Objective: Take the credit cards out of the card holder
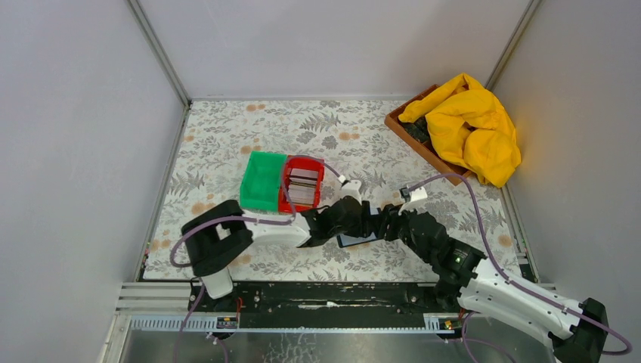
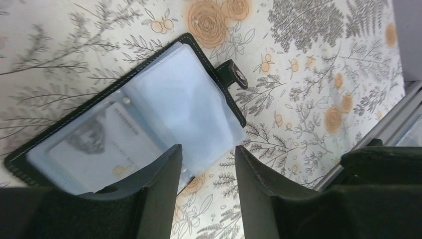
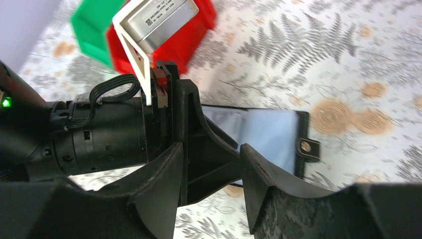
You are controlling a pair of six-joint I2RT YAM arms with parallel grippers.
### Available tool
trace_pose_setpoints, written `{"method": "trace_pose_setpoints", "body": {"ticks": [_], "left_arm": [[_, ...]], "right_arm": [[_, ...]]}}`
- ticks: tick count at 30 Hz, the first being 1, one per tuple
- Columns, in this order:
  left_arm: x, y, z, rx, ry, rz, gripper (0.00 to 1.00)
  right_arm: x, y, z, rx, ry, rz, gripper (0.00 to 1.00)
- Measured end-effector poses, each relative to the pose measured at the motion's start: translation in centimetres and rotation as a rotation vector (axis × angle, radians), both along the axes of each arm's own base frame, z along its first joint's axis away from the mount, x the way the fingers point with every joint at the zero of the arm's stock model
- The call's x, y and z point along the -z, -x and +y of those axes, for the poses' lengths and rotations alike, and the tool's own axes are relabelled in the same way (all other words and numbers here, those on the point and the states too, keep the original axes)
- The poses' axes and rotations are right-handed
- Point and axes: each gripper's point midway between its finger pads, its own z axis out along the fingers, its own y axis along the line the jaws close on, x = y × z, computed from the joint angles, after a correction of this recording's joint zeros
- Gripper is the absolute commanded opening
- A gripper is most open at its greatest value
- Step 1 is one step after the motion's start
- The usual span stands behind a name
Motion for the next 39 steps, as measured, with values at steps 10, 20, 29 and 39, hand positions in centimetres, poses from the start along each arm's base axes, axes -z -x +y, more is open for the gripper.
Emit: {"method": "trace_pose_setpoints", "body": {"ticks": [10,20,29,39], "left_arm": [[-2.7,0.3,6.0,-0.117,0.017,-0.087,0.5],[-3.9,0.7,10.0,-0.227,0.09,-0.137,0.0],[-1.4,0.8,9.0,-0.206,0.056,-0.109,0.0],[1.0,1.2,7.9,-0.182,0.047,-0.056,0.0]], "right_arm": [[-2.5,0.6,6.4,-0.215,-0.128,0.011,0.21],[7.5,0.1,4.2,-0.13,0.152,0.219,0.0],[8.7,-0.2,3.3,-0.088,0.159,0.248,0.04],[9.7,-0.9,2.0,-0.044,0.138,0.281,0.02]]}}
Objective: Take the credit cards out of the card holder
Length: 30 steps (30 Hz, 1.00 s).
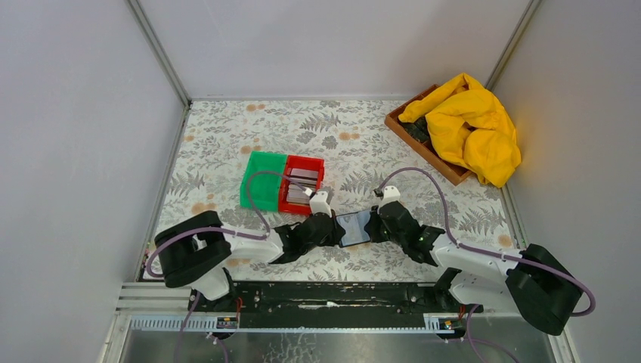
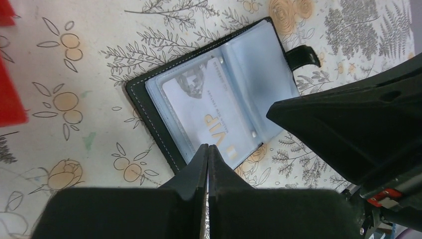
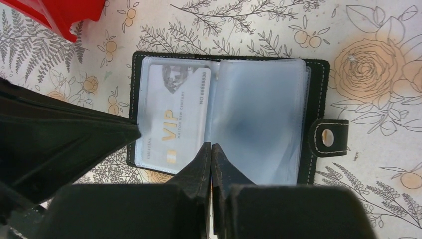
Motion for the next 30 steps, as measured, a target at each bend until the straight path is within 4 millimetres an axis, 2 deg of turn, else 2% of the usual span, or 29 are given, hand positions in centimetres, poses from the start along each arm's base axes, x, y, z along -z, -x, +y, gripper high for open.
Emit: {"method": "trace_pose_setpoints", "body": {"ticks": [6,11,12,16,18,23,30], "left_arm": [[1.5,0.2,-0.5,0.011,-0.02,0.035,0.0],[1.6,0.3,-0.6,0.006,-0.01,0.046,0.0],[1.6,0.3,-0.7,0.004,-0.007,0.047,0.0],[1.7,0.3,-0.7,-0.002,0.011,0.053,0.0],[1.7,0.3,-0.7,-0.004,0.02,0.052,0.0],[1.7,0.4,-0.8,-0.009,0.037,0.053,0.0],[1.7,0.5,-0.7,-0.01,0.054,0.054,0.0]], "right_arm": [[0.1,0.1,0.4,-0.015,-0.019,0.01,0.02],[0.5,0.1,0.4,-0.022,-0.03,0.021,0.02],[0.5,0.2,0.5,-0.024,-0.032,0.024,0.03],[0.5,0.1,0.7,-0.035,-0.05,0.027,0.27],[0.6,0.1,0.9,-0.041,-0.062,0.032,0.34],[1.1,0.1,1.3,-0.058,-0.073,0.054,0.39],[1.6,-0.1,1.9,-0.077,-0.102,0.074,0.4]]}}
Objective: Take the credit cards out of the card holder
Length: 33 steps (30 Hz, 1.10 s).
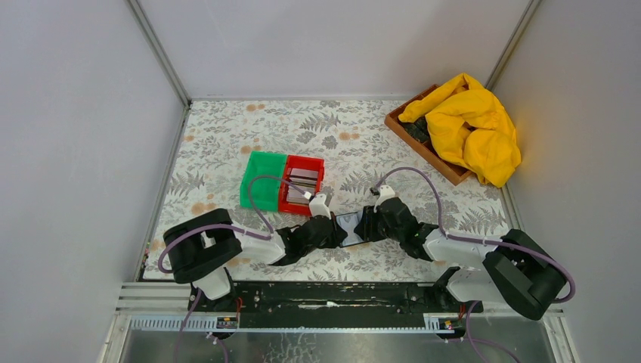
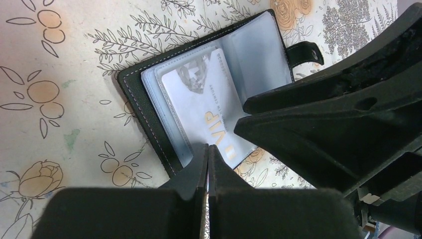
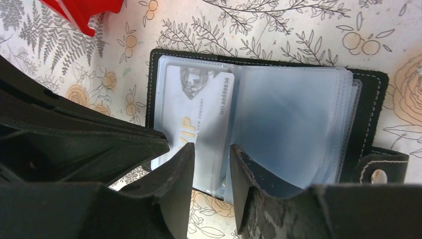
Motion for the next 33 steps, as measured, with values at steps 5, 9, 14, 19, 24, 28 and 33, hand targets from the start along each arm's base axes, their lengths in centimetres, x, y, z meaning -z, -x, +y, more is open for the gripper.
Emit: {"method": "trace_pose_setpoints", "body": {"ticks": [5,9,14,19,24,28,33], "left_arm": [[0.0,0.0,0.0,0.0,0.004,0.0,0.0],[0.0,0.1,0.0,0.002,0.006,0.002,0.0],[0.0,0.1,0.0,0.003,0.006,0.002,0.0],[0.0,0.1,0.0,0.002,0.006,0.003,0.0],[0.0,0.2,0.2,0.003,0.007,0.003,0.0],[-0.1,0.4,0.5,0.004,0.005,0.004,0.0],[-0.3,1.0,1.7,0.006,-0.016,0.008,0.0]], "right_arm": [[-0.2,0.3,0.7,-0.032,-0.04,0.009,0.38],[-0.3,0.7,1.0,-0.057,-0.07,0.017,0.37],[-0.4,1.7,1.7,-0.112,-0.116,0.038,0.37],[-1.2,2.7,2.7,-0.167,-0.194,0.053,0.35],[-1.6,2.9,3.0,-0.176,-0.239,0.062,0.34],[-1.5,2.9,2.9,-0.167,-0.238,0.067,0.34],[-0.7,2.8,2.3,-0.136,-0.2,0.082,0.34]]}}
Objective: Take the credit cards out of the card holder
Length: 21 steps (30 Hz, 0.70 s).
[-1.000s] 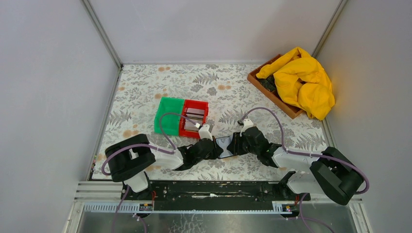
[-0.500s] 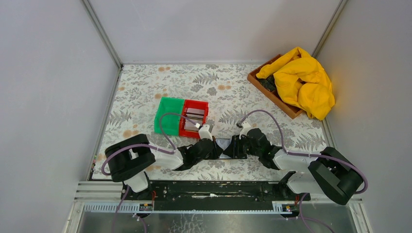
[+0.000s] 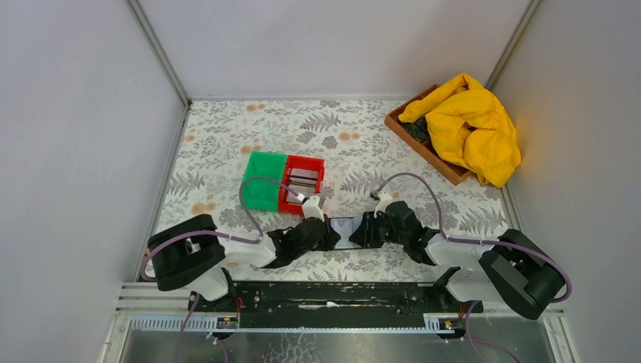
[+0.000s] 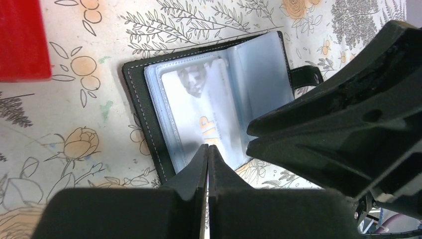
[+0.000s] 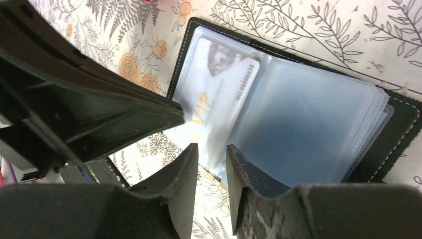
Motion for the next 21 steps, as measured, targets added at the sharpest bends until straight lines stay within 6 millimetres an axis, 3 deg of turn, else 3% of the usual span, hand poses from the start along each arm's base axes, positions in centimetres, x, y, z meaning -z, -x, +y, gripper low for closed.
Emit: {"method": "trace_pose_setpoints", "body": {"ticks": [7,15,21], "left_arm": [[-1.3,0.2,0.7,0.0,0.004,-0.014,0.0],[0.3,0.4,1.2,-0.001,-0.042,0.006,0.0],[0.4,0.4,1.2,-0.006,-0.032,0.005,0.0]], "right_arm": [[0.6,-0.1,-0.3,0.015,0.024,0.013,0.35],[0.6,-0.2,-0.2,0.015,0.024,0.013,0.36],[0.6,-0.2,-0.2,0.014,0.024,0.013,0.38]]}}
